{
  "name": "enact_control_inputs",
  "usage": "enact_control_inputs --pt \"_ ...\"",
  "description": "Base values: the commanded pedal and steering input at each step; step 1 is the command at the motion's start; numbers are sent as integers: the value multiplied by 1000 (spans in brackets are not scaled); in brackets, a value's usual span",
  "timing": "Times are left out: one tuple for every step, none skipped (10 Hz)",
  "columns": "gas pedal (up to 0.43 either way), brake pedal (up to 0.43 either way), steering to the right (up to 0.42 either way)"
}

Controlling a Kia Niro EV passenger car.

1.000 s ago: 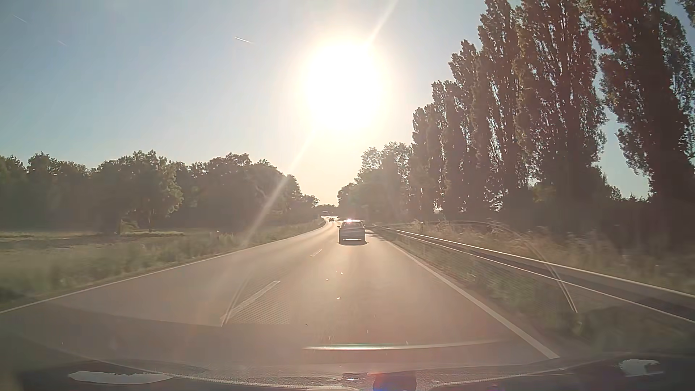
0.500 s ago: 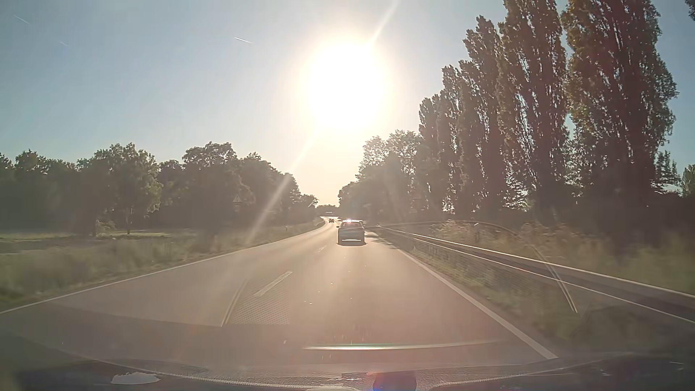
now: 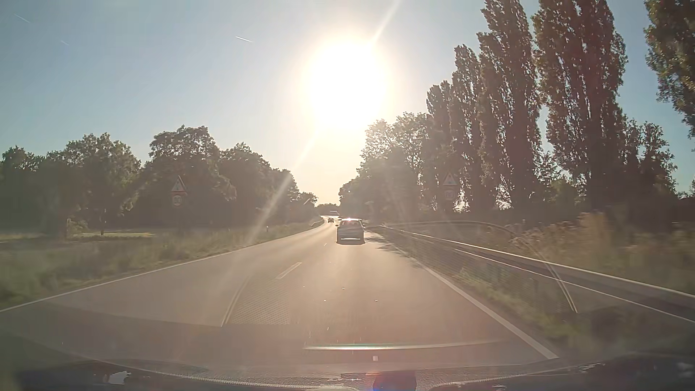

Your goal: Follow the waypoints while adhering to traffic rules and regulations

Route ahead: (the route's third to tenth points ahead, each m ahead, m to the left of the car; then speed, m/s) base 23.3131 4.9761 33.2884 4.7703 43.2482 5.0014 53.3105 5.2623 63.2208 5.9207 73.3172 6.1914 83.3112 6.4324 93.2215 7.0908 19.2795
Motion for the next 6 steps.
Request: enact_control_inputs --pt "0 0 -1" --pt "0 0 -1" --pt "0 0 -1" --pt "0 0 -2" --pt "0 0 -2" --pt "0 0 -2"
